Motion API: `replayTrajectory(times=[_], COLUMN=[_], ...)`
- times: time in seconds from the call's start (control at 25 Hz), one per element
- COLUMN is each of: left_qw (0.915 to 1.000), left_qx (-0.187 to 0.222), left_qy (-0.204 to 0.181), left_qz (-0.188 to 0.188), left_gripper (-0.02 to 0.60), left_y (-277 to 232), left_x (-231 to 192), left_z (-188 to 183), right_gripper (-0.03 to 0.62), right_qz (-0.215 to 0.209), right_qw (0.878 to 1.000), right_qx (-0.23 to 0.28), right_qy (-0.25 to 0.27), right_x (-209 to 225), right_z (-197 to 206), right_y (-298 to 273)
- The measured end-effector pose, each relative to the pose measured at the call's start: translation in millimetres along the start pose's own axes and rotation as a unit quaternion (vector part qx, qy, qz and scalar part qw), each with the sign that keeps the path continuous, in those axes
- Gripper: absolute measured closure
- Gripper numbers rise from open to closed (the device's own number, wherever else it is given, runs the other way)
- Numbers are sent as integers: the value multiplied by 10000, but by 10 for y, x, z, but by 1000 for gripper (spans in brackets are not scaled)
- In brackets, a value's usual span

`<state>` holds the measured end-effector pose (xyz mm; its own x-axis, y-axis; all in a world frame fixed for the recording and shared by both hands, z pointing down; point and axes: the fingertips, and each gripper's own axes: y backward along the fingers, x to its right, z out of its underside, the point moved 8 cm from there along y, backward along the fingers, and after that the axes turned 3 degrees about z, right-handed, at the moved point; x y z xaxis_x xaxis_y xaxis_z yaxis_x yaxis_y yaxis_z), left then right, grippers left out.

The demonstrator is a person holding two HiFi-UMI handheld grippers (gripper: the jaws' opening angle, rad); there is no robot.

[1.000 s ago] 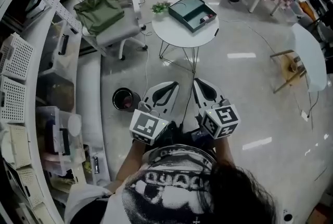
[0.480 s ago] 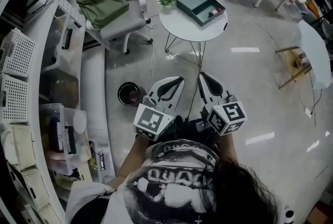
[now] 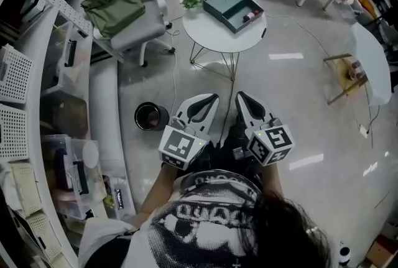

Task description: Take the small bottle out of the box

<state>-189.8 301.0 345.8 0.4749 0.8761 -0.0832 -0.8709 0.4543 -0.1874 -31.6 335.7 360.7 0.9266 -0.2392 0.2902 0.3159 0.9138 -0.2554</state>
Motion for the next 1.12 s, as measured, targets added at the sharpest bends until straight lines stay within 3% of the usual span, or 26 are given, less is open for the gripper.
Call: replayTrajectory(times=[0.24,0.6,1.12], left_qw=[9998,9987,9956], left_qx=[-120,-146,-375], left_qy=[22,54,48], left_qz=[-136,-490,-854], left_gripper=[568,568,568], left_y=[-380,-1377,-2632], left_x=[-192,-507,-569], left_z=[-13,-265,-545], right_gripper=[595,595,595], right_qz=[-69,-327,-805], right_qw=[9999,9993,9960], right_qx=[-71,-157,-316], right_qy=[-106,-66,-206], right_x=[376,1377,2603], right_z=[-87,-572,-1039], right_y=[-266,-829,-1326])
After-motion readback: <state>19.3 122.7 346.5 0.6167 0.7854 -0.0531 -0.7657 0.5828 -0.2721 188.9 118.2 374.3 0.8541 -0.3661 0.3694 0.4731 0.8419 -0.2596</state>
